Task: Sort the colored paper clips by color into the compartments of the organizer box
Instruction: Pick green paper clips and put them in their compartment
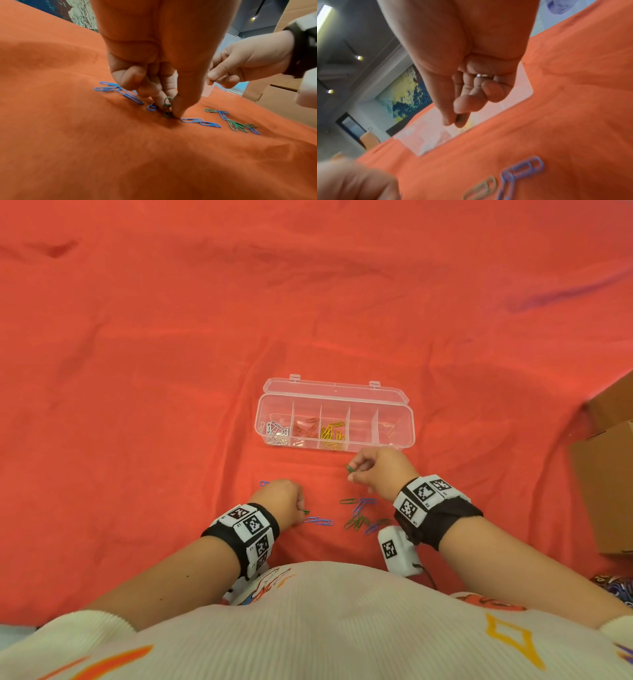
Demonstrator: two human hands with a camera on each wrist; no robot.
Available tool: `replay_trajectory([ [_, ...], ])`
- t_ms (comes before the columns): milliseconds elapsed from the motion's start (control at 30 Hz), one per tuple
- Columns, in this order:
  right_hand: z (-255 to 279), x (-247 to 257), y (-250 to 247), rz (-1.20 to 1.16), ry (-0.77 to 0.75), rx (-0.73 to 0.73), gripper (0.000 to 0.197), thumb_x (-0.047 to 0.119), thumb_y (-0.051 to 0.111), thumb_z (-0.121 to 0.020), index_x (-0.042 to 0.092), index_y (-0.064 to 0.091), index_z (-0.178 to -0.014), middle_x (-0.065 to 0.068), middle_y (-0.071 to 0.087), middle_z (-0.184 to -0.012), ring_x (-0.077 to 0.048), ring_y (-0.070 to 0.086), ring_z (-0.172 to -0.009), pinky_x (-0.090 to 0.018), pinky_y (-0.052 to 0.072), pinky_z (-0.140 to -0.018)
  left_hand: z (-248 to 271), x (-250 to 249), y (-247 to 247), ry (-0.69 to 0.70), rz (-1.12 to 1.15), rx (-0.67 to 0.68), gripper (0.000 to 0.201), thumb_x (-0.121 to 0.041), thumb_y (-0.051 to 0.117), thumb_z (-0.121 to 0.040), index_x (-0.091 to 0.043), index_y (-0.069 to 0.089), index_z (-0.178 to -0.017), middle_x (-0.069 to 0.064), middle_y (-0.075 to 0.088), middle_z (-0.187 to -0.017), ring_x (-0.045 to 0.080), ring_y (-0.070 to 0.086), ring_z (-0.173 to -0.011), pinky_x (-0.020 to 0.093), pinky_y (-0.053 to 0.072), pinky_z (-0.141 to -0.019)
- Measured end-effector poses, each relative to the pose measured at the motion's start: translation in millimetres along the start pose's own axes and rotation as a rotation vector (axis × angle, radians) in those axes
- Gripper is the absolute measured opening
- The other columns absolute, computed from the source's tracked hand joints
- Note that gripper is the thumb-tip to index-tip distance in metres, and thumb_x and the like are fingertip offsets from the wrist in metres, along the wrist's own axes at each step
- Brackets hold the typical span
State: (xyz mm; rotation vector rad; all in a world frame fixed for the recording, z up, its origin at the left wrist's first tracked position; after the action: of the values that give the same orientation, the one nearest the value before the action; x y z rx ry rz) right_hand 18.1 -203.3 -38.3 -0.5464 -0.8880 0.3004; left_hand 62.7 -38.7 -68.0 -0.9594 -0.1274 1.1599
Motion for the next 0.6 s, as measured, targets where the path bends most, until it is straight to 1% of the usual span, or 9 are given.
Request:
replay_trajectory([
  [100, -2, 7, -21, -0.099, -0.011, -0.098, 0.014, 0.016, 0.071, -0.078, 0.015, 0.072, -0.092, 0.005, 0.064, -0.066, 0.002, 0.043, -0.026, -0.006, 0.036, -0.037, 0, -3, -2, 0.020, -0.010, 0.003, 0.011, -0.015, 0.062, -0.076, -0.013, 0.068, -0.085, 0.007, 0.071, -0.097, 0.025, 0.065, -0.093, 0.030, 0.050, -0.083],
  [200, -4, 10, -41, -0.115, -0.014, -0.183, 0.012, 0.022, 0.066, -0.083, 0.025, 0.073, -0.093, 0.003, 0.055, -0.044, -0.001, 0.044, -0.029, -0.005, 0.031, -0.036, -4, -11, -13, 0.060, 0.075, -0.040, 0.011, -0.012, 0.063, -0.073, -0.014, 0.069, -0.083, 0.007, 0.072, -0.087, 0.023, 0.066, -0.083, 0.027, 0.052, -0.077],
  [233, -5, 11, -45, -0.120, -0.015, -0.194, 0.014, 0.022, 0.064, -0.085, 0.025, 0.073, -0.095, 0.000, 0.052, -0.044, -0.003, 0.044, -0.032, -0.006, 0.032, -0.038, -5, -15, -19, 0.074, 0.131, -0.067, 0.011, -0.011, 0.063, -0.073, -0.014, 0.069, -0.082, 0.004, 0.070, -0.079, 0.019, 0.064, -0.074, 0.023, 0.051, -0.072],
  [300, -9, 7, -50, -0.155, 0.002, -0.217, 0.017, 0.019, 0.062, -0.086, 0.021, 0.073, -0.099, -0.003, 0.051, -0.047, -0.002, 0.044, -0.032, -0.006, 0.033, -0.039, -9, -27, -36, 0.119, 0.259, -0.125, 0.011, -0.010, 0.066, -0.073, -0.013, 0.069, -0.082, -0.005, 0.061, -0.066, 0.003, 0.055, -0.056, 0.009, 0.043, -0.057],
  [367, -12, 4, -54, -0.189, 0.019, -0.255, 0.016, 0.016, 0.064, -0.084, 0.016, 0.072, -0.098, -0.002, 0.054, -0.051, 0.000, 0.044, -0.028, -0.005, 0.034, -0.039, -13, -39, -58, 0.168, 0.385, -0.192, 0.010, -0.011, 0.071, -0.072, -0.013, 0.069, -0.082, -0.008, 0.061, -0.065, -0.003, 0.050, -0.051, 0.002, 0.038, -0.052],
  [400, -12, 4, -56, -0.204, 0.024, -0.276, 0.015, 0.014, 0.065, -0.083, 0.014, 0.071, -0.096, 0.000, 0.056, -0.055, 0.001, 0.045, -0.027, -0.006, 0.036, -0.040, -16, -45, -68, 0.189, 0.433, -0.227, 0.009, -0.011, 0.072, -0.072, -0.014, 0.068, -0.081, -0.006, 0.064, -0.067, -0.003, 0.051, -0.054, 0.004, 0.041, -0.056],
  [467, -14, 0, -60, -0.223, 0.048, -0.309, 0.005, 0.013, 0.067, -0.080, 0.016, 0.068, -0.084, -0.003, 0.061, -0.062, 0.001, 0.046, -0.025, -0.013, 0.041, -0.043, -23, -55, -85, 0.204, 0.488, -0.295, 0.009, -0.014, 0.073, -0.072, -0.016, 0.067, -0.079, -0.001, 0.067, -0.073, 0.007, 0.056, -0.062, 0.019, 0.047, -0.065],
  [533, -15, -4, -63, -0.217, 0.074, -0.338, 0.012, 0.014, 0.068, -0.080, 0.021, 0.063, -0.071, -0.009, 0.066, -0.070, 0.000, 0.047, -0.024, -0.019, 0.041, -0.044, -30, -63, -98, 0.189, 0.507, -0.350, 0.007, -0.015, 0.073, -0.073, -0.015, 0.068, -0.078, 0.000, 0.066, -0.072, 0.013, 0.058, -0.066, 0.027, 0.048, -0.066],
  [600, -17, -6, -64, -0.222, 0.089, -0.336, 0.007, 0.014, 0.067, -0.081, 0.018, 0.065, -0.076, -0.012, 0.068, -0.073, 0.001, 0.047, -0.024, -0.016, 0.040, -0.041, -37, -69, -108, 0.169, 0.521, -0.374, 0.006, -0.015, 0.072, -0.074, -0.012, 0.069, -0.078, -0.003, 0.064, -0.067, 0.013, 0.057, -0.064, 0.028, 0.048, -0.064],
])
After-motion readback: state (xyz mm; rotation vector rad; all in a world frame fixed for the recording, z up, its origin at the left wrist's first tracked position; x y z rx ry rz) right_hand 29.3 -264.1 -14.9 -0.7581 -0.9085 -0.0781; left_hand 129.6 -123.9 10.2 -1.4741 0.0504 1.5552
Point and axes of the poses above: each hand's wrist, its own z-axis away from the middle knuckle, its own y-axis out of the palm, x = y × z, the point moved 9 cm from there along -z, towards the middle knuckle
